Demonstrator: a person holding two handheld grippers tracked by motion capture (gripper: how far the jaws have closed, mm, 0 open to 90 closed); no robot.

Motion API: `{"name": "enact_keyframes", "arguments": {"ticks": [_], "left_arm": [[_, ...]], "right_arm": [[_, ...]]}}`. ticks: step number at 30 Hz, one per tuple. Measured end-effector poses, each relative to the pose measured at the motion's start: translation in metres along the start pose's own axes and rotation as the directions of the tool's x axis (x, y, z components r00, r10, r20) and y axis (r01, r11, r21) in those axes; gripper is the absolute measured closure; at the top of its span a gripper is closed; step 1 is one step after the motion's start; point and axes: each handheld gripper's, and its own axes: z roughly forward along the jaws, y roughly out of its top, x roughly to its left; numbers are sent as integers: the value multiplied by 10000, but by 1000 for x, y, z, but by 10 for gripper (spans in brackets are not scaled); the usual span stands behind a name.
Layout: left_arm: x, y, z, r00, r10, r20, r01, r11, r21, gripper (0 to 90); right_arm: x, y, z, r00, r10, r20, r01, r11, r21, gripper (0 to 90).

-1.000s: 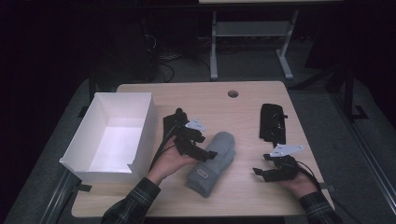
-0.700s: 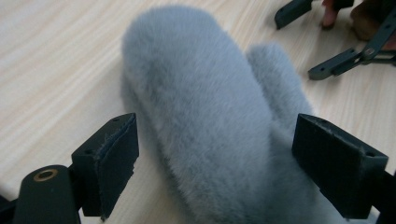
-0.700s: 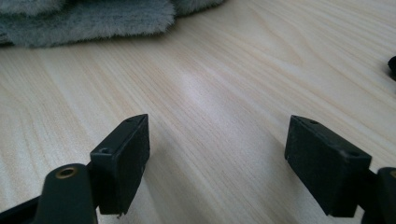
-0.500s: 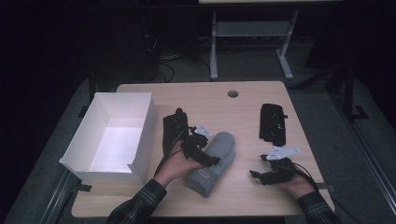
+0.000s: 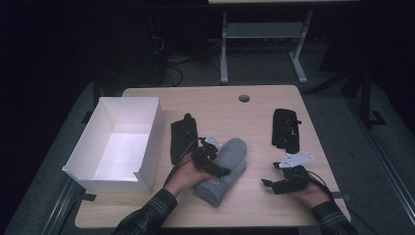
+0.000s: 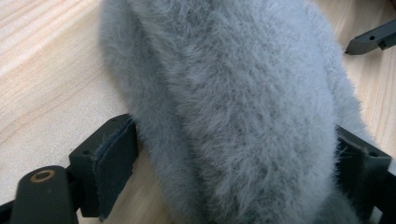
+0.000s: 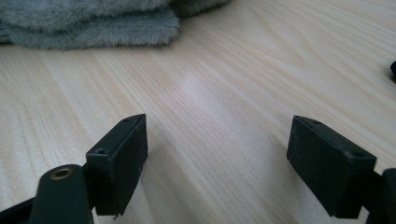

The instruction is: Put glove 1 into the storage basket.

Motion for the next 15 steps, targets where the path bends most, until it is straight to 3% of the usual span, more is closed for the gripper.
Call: {"name": "enact_keyframes", "arguments": {"ticks": [2,5,6,9,14,15], "left_arm": [[-1,0,0,9998,70,175,-70,10000,13,185],[-1,0,-1,9972,112,739,-114,9999,32,339],[0,0,-1,9950,27,995,-33,10000,56,440],[0,0,-1,9926,-21,1214,13,10000,61,567],[1,3,-2,9887,-197,1485,155,9994,297,682],[0,4,-3,9891,-66,1471,17,9994,333,688]], "right_arm": [[0,0,0,10000,-3,1,3,10000,0,200],[0,0,0,10000,-8,15,8,10000,14,200],[0,0,0,10000,-8,10,8,10000,12,200],[0,0,0,10000,-7,19,7,10000,18,199],[0,0,0,10000,0,-4,0,10000,25,195],[0,1,0,10000,5,-5,-5,10000,41,193]]}}
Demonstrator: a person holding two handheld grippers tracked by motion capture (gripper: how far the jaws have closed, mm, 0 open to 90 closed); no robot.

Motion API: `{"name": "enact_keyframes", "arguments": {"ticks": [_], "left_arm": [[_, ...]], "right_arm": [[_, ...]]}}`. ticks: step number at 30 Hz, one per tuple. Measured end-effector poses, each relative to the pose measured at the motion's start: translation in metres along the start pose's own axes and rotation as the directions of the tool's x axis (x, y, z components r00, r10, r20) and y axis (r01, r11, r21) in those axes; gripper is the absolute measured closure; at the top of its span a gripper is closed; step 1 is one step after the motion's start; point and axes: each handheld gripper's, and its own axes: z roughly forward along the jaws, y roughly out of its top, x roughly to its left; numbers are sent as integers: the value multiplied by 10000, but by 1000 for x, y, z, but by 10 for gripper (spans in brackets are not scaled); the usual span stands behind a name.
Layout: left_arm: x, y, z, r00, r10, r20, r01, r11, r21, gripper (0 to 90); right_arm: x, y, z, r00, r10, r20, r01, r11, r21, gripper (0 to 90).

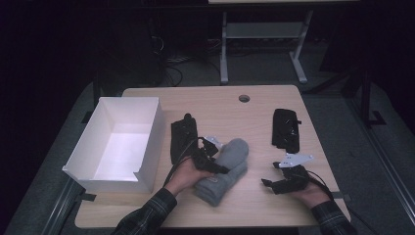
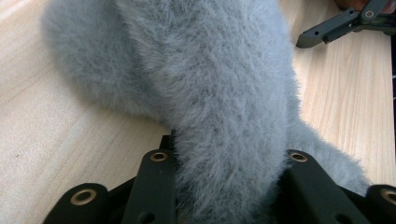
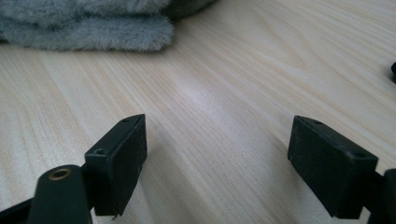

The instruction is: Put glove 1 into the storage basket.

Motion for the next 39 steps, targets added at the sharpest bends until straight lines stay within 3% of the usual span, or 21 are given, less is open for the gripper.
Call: {"name": "enact_keyframes", "arguments": {"ticks": [11,13,14,21,24,29,39], "left_arm": [[-7,6,-18,9998,103,-172,-110,9991,-398,702],[-10,8,-26,9992,235,-337,-252,9985,-495,701],[-13,10,-33,9991,178,-375,-205,9970,-741,701],[-20,21,-59,9978,34,-663,-105,9942,-1071,701],[-24,29,-76,9950,28,-999,-151,9922,-1234,702],[-28,35,-94,9933,-68,-1151,-103,9889,-1480,701],[-34,49,-146,9863,-61,-1648,-251,9822,-1864,701]], "right_arm": [[0,0,1,10000,15,14,-15,10000,34,166],[0,0,1,10000,8,15,-8,10000,29,166],[0,0,1,10000,7,13,-7,10000,13,166],[0,0,1,10000,32,22,-32,10000,28,163],[0,0,1,10000,26,13,-26,10000,29,163],[0,0,1,10000,25,21,-25,10000,29,161],[0,0,1,10000,42,15,-42,10000,13,157]]}}
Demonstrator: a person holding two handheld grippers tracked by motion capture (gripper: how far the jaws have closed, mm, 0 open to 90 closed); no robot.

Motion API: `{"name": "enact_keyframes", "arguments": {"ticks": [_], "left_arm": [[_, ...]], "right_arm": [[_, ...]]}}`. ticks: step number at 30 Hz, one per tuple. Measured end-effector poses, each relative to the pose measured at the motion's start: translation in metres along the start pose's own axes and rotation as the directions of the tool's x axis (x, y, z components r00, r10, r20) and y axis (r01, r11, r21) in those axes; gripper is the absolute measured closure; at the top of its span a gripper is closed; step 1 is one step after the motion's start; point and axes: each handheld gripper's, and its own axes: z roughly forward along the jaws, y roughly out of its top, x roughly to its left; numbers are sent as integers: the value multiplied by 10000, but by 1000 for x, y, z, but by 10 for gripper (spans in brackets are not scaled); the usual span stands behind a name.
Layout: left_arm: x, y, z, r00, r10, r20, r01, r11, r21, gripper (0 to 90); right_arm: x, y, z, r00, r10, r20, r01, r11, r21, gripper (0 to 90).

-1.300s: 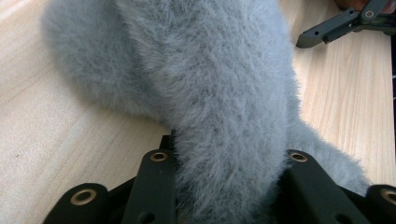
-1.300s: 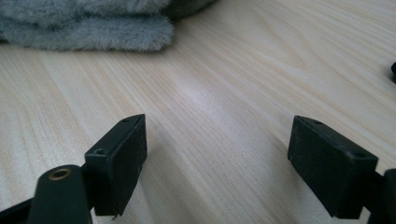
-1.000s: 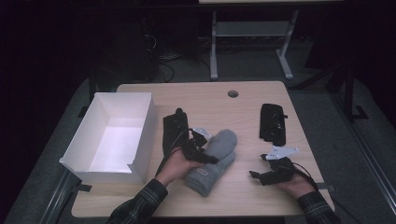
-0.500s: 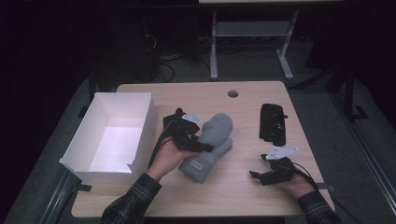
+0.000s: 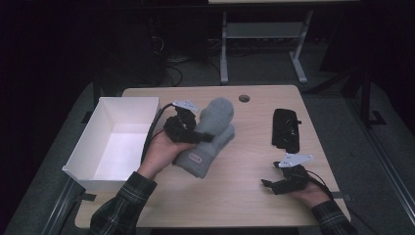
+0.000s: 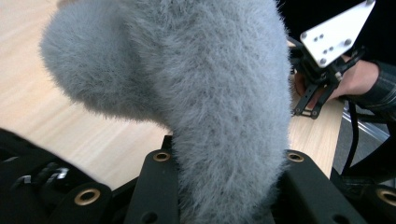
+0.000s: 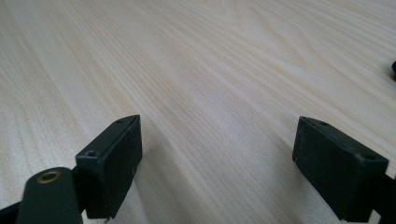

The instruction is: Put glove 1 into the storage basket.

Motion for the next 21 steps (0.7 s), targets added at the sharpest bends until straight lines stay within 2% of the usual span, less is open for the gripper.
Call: {"name": "enact_keyframes", "arguments": {"ticks": [8,12,13,16,17,19,21], "left_arm": [[9,12,-38,9994,-102,-317,89,9991,-405,700],[15,17,-60,9987,-187,-474,150,9969,-766,698],[15,17,-60,9987,-187,-474,150,9969,-766,698],[21,20,-80,9974,-300,-648,233,9946,-1010,697],[21,20,-80,9974,-300,-648,233,9946,-1010,697],[27,20,-95,9957,-392,-835,290,9923,-1204,697],[29,19,-101,9950,-460,-885,341,9907,-1315,697]], "right_arm": [[0,0,0,10000,-24,8,24,10000,9,156],[0,0,0,10000,-23,8,23,10000,9,156],[0,0,0,10000,-16,6,16,10000,13,156],[0,0,0,10000,-23,9,23,10000,8,156],[0,0,0,10000,-23,9,23,10000,8,156],[0,0,0,10000,-31,9,31,10000,7,156],[0,0,0,10000,-28,9,28,10000,6,156]]}}
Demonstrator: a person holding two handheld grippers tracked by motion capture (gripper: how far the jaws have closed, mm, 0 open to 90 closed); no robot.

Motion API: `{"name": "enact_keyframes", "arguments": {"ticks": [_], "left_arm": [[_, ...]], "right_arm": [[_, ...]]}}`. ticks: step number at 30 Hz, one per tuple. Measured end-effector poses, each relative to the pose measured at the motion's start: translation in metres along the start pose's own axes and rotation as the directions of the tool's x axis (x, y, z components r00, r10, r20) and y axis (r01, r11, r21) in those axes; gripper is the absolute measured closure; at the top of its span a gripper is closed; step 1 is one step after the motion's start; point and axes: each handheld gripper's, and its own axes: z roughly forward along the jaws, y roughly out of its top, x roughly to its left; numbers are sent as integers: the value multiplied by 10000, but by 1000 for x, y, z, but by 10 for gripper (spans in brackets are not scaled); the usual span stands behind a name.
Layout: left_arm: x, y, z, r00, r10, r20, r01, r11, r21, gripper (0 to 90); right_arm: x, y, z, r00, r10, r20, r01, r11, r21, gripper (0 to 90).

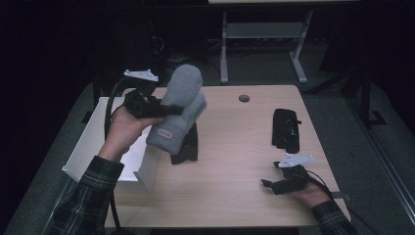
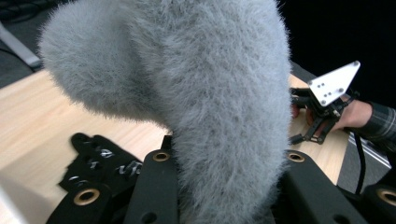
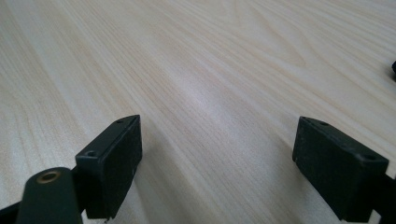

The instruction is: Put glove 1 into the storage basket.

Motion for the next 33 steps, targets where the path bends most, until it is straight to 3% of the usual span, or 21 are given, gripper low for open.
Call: {"name": "enact_keyframes", "arguments": {"ticks": [8,14,19,22,27,29,32,33], "left_arm": [[24,-11,-42,9967,-402,-702,368,9982,-483,697],[38,-22,-61,9916,-682,-1103,618,9963,-602,697],[48,-34,-78,9850,-992,-1415,886,9929,-793,697],[58,-47,-88,9764,-1326,-1703,1195,9892,-850,697],[67,-64,-90,9672,-1767,-1826,1671,9837,-668,697],[75,-78,-83,9611,-1988,-1918,1950,9800,-385,697],[82,-88,-76,9593,-2097,-1890,2108,9774,-144,697],[90,-98,-68,9543,-2307,-1900,2362,9717,68,696]], "right_arm": [[0,0,0,10000,-2,3,2,10000,-2,156],[0,0,0,10000,16,2,-16,10000,6,156],[-1,0,0,9999,99,92,-99,10000,-4,157],[-1,0,0,9998,124,125,-124,9999,-5,156],[-1,0,0,9999,118,114,-117,9999,-4,155],[-2,1,1,9999,84,73,-84,10000,22,152],[-2,1,1,10000,52,68,-52,10000,21,151],[-2,1,1,10000,54,61,-54,10000,26,151]]}}
